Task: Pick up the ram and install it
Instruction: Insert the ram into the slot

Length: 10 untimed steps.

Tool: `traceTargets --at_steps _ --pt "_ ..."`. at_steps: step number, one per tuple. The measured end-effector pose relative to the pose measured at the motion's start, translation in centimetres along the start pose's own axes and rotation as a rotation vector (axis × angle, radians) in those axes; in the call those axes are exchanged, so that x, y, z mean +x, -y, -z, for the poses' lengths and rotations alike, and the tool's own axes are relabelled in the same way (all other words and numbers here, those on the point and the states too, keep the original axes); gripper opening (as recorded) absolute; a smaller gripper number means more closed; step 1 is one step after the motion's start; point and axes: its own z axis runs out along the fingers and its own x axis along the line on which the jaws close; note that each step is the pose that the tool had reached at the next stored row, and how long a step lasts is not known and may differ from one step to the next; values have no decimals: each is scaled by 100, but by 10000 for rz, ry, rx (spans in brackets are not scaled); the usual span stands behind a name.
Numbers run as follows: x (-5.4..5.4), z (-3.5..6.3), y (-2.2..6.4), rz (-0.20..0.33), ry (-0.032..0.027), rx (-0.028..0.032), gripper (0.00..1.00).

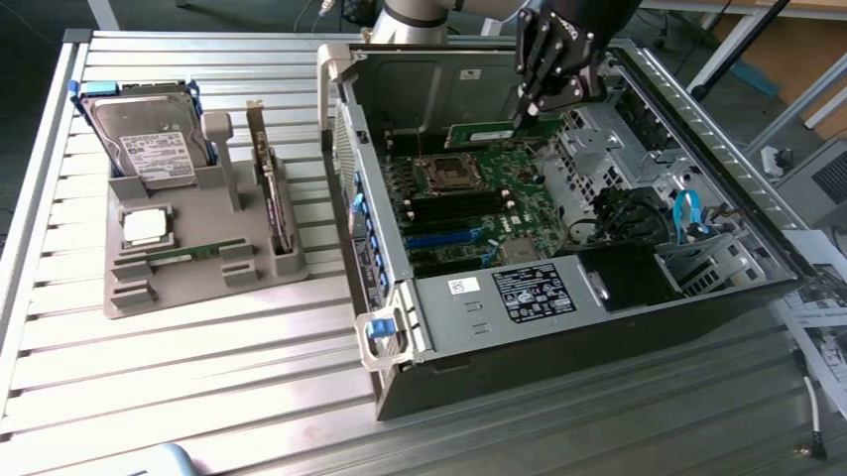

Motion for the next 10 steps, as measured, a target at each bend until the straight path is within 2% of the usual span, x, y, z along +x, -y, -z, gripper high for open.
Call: traceTargets --at_steps 10 --pt "2 -88 1 0 0 -1 12"
